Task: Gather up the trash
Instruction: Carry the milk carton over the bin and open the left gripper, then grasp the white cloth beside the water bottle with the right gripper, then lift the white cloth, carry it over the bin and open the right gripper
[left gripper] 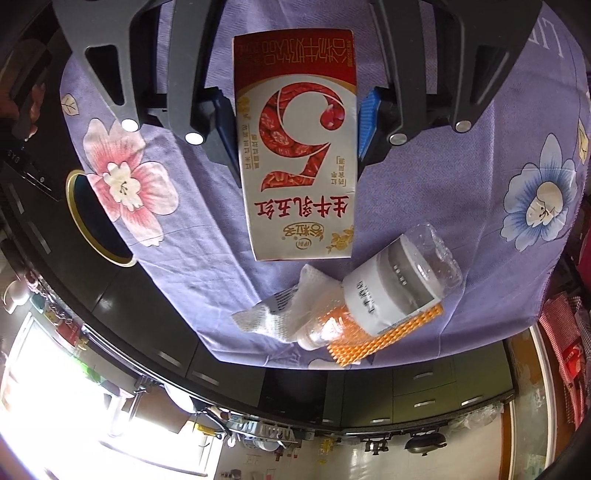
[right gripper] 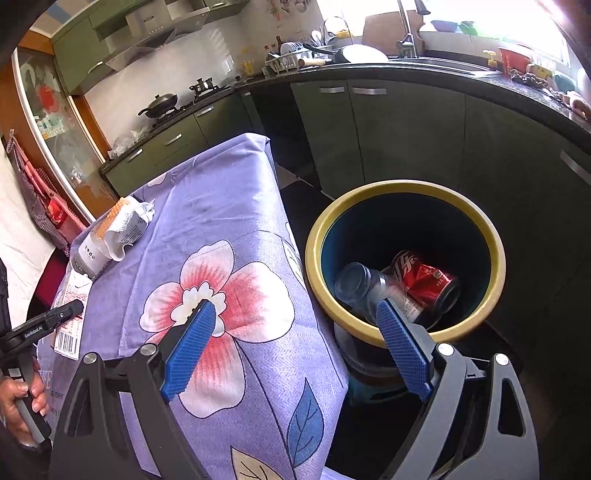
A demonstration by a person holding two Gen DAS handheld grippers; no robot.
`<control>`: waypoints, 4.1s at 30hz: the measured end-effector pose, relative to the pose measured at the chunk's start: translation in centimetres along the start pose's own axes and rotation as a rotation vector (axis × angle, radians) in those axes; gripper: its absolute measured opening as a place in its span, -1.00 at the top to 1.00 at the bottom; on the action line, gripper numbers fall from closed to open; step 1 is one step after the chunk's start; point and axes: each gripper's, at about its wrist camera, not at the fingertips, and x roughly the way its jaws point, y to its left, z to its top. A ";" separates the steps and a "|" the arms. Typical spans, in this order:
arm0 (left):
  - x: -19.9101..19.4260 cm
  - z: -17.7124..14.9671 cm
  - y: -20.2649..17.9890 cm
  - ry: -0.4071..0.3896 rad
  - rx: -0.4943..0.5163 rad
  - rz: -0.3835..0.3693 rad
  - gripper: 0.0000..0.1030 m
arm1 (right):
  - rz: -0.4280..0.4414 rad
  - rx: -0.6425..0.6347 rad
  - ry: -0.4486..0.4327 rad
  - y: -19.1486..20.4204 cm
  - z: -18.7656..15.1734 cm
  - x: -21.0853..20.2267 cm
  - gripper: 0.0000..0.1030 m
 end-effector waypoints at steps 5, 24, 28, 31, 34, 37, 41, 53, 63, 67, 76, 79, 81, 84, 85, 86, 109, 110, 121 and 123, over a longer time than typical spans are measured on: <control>-1.8 1.2 -3.4 -0.031 0.072 -0.090 0.02 | -0.014 0.023 -0.025 -1.4 -0.1 -1.4 -0.71; 3.5 7.6 -26.9 -0.034 0.413 -0.397 0.01 | -0.130 0.265 -0.110 -14.3 -2.8 -6.6 -0.71; 6.4 8.2 -31.8 -0.012 0.461 -0.425 0.01 | -0.158 0.307 -0.112 -16.5 -3.7 -7.2 -0.71; 8.6 8.9 -33.7 0.026 0.439 -0.431 -0.30 | -0.162 0.326 -0.109 -17.5 -4.1 -7.4 -0.75; 9.1 9.2 -33.9 0.005 0.408 -0.395 -0.68 | -0.160 0.328 -0.103 -17.8 -4.2 -7.3 -0.75; 7.6 9.1 -32.5 -0.039 0.402 -0.381 -0.70 | -0.152 0.324 -0.099 -17.5 -4.2 -7.0 -0.76; 4.4 8.5 -28.6 -0.116 0.375 -0.359 -0.84 | -0.132 0.297 -0.091 -16.2 -3.6 -6.3 -0.76; -3.8 2.8 -10.3 -0.185 0.172 -0.200 -0.87 | 0.016 0.012 -0.036 -4.7 0.4 -2.4 -0.76; -8.0 -1.2 2.8 -0.230 -0.026 -0.035 -0.87 | 0.237 -0.292 0.023 11.9 3.6 3.8 -0.76; -8.3 -2.2 5.7 -0.221 -0.082 -0.018 -0.87 | 0.339 -0.434 0.026 19.1 3.8 5.9 -0.77; -9.0 -3.1 8.5 -0.237 -0.117 -0.005 -0.87 | 0.314 -0.564 0.044 26.6 5.7 11.8 -0.76; -8.7 -3.3 9.1 -0.233 -0.128 -0.007 -0.87 | 0.359 -0.560 0.066 27.9 6.0 12.8 -0.76; -8.5 -3.4 9.5 -0.228 -0.136 -0.007 -0.87 | 0.399 -0.553 0.082 29.2 6.2 13.1 -0.76; -8.4 -3.4 10.1 -0.231 -0.147 -0.008 -0.87 | 0.434 -0.571 0.087 31.6 5.7 12.6 -0.76; -8.4 -3.5 10.2 -0.233 -0.148 -0.005 -0.87 | 0.438 -0.584 0.083 32.4 5.4 12.5 -0.76; -8.4 -3.5 10.3 -0.235 -0.149 -0.003 -0.87 | 0.439 -0.596 0.079 33.2 5.1 12.3 -0.76; -8.3 -3.6 10.5 -0.233 -0.145 -0.047 -0.87 | 0.237 -0.368 0.184 26.9 8.6 16.1 0.93; -8.3 -3.6 10.4 -0.234 -0.145 -0.048 -0.87 | 0.243 -0.368 0.174 26.8 8.6 15.4 0.93; -8.8 -3.6 9.2 -0.240 -0.118 -0.056 -0.87 | 0.309 -0.366 0.055 25.7 10.8 7.8 0.93; -9.0 -3.6 9.0 -0.244 -0.113 -0.058 -0.87 | 0.324 -0.360 0.042 25.6 11.3 6.7 0.93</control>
